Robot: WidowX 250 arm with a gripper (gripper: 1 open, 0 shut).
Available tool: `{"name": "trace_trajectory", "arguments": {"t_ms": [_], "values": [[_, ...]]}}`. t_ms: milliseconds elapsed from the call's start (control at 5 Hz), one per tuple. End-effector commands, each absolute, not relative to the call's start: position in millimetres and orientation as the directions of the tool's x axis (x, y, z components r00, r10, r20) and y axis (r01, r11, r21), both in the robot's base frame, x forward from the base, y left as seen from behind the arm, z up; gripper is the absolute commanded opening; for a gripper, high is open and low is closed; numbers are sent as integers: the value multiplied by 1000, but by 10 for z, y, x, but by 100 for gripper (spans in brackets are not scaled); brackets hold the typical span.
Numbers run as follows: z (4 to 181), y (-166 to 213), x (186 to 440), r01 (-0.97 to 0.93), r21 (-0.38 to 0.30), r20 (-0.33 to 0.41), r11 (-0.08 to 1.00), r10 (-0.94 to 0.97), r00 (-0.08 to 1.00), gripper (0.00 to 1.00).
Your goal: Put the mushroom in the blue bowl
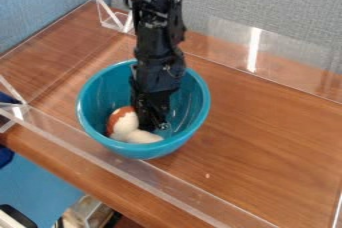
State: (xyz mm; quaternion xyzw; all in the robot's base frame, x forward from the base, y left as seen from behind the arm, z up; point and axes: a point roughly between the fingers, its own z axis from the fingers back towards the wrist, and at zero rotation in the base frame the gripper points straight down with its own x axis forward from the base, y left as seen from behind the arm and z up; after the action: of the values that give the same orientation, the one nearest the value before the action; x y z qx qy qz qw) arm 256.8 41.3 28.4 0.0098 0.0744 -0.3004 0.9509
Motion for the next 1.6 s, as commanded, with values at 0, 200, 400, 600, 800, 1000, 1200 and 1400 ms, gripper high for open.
{"name": "trace_trajectory", "arguments": {"t_ms": [0,200,400,600,800,1000,1200,1400], "values": [[283,500,2556,543,-13,-129,840,-540,832,100],[240,496,2509,523,-20,-127,852,-521,844,100],[238,423,2490,509,-29,-124,860,-508,852,100],[243,349,2472,495,-37,-120,868,-496,860,100],[223,419,2520,508,-45,-117,860,-510,852,100],[200,491,2570,521,-53,-114,852,-523,844,100],[179,560,2617,534,-61,-111,843,-537,836,100],[187,593,2598,532,-68,-109,844,-536,837,100]]}}
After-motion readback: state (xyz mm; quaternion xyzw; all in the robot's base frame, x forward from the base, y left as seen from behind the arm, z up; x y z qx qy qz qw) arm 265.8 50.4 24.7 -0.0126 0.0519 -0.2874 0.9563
